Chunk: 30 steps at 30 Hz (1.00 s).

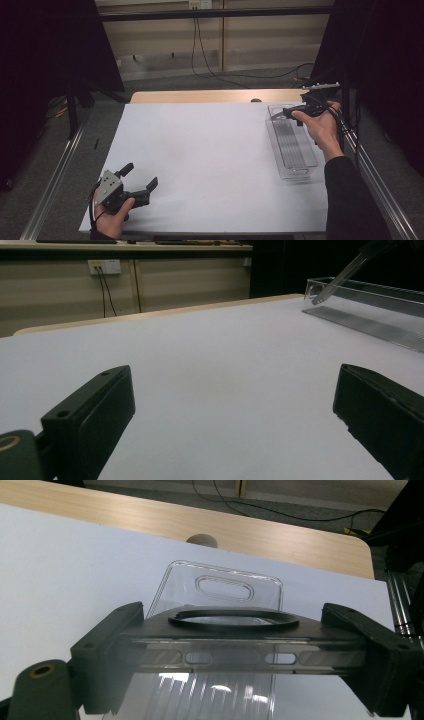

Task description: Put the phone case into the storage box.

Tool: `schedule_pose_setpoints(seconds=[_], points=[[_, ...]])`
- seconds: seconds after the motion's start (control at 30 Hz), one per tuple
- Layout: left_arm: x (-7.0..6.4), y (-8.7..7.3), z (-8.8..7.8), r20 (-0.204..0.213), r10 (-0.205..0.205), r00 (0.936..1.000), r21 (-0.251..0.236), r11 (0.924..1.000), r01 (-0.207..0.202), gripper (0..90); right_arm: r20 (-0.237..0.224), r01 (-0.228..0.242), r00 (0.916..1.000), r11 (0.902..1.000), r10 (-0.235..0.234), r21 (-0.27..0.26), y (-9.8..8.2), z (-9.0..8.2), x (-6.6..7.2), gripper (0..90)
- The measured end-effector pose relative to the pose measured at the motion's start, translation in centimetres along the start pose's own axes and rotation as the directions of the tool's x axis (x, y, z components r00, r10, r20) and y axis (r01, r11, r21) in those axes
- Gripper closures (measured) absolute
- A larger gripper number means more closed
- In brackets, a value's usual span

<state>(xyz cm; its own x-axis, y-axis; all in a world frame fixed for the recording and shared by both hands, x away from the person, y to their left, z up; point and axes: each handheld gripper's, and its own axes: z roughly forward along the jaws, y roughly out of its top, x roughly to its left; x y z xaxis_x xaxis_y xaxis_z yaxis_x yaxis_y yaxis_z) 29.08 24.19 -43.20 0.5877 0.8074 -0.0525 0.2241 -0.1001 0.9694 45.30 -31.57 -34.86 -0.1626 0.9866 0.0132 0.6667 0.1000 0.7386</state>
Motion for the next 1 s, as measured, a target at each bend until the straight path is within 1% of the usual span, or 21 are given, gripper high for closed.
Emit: schedule_pose_setpoints(seconds=[0.07, 0.13, 0.27, 0.47, 0.5, 0.57, 0.63, 0.7, 0.83, 0.97, 1.0], points=[[0.0, 0.0, 0.0, -0.004, -0.001, 1.0, 0.0, 1.0, 0.001, 3.2, 0.005, -0.016, 0.9999, 0.9999, 0.016, -0.006, 0.1, 0.0, 0.0, 11.8], [0.0, 0.0, 0.0, -0.006, -0.007, 1.0, 0.0, 1.0, 0.007, 3.5, 0.007, -0.017, 0.9998, 0.9998, 0.017, -0.004, 0.2, 0.1, 0.0, 11.8], [0.0, 0.0, 0.0, -0.004, 0.003, 1.0, 0.001, 1.0, -0.003, 3.6, 0.014, -0.027, 0.9995, 0.9996, 0.028, -0.004, 0.2, 0.1, 0.2, 11.8], [0.1, 0.0, 0.0, -0.003, 0.003, 1.0, 0.005, 1.0, -0.003, 3.6, 0.041, -0.044, 0.9982, 0.999, 0.044, 0.005, 0.5, 0.4, 0.6, 11.8], [0.0, 0.0, 0.0, -0.003, -0.006, 1.0, 0.005, 1.0, 0.006, 3.6, 0.048, -0.042, 0.998, 0.9991, 0.041, 0.007, 0.5, 0.4, 0.7, 11.8], [0.1, 0.0, -0.1, -0.007, -0.009, 0.9999, -0.002, 1.0, 0.009, 3.6, 0.056, -0.033, 0.9979, 0.9994, 0.032, 0.009, 0.5, 0.6, 0.9, 11.8], [0.1, 0.0, 0.0, -0.005, -0.018, 0.9998, -0.001, 0.9998, 0.018, 3.6, 0.06, -0.043, 0.9973, 0.999, 0.042, 0.01, 0.5, 0.7, 0.9, 11.8], [0.0, 0.0, 0.0, 0.0, 0.002, 1.0, 0.004, 1.0, -0.002, 3.6, 0.061, -0.05, 0.9969, 0.9987, 0.05, 0.005, 0.5, 0.8, 0.9, 11.8], [-0.1, 0.0, 0.1, 0.001, -0.008, 1.0, 0.0, 1.0, 0.008, 3.6, 0.072, -0.06, 0.9956, 0.9981, 0.059, 0.011, 0.5, 1.0, 1.1, 11.8], [0.0, 0.0, 0.0, 0.001, -0.007, 1.0, 0.001, 1.0, 0.007, 3.6, 0.084, -0.052, 0.9951, 0.9986, 0.051, 0.01, 0.5, 1.2, 1.4, 11.8], [0.0, 0.0, 0.0, 0.001, 0.001, 1.0, 0.002, 1.0, -0.001, 3.5, 0.086, -0.055, 0.9949, 0.9984, 0.054, 0.011, 0.5, 1.3, 1.4, 11.7]])
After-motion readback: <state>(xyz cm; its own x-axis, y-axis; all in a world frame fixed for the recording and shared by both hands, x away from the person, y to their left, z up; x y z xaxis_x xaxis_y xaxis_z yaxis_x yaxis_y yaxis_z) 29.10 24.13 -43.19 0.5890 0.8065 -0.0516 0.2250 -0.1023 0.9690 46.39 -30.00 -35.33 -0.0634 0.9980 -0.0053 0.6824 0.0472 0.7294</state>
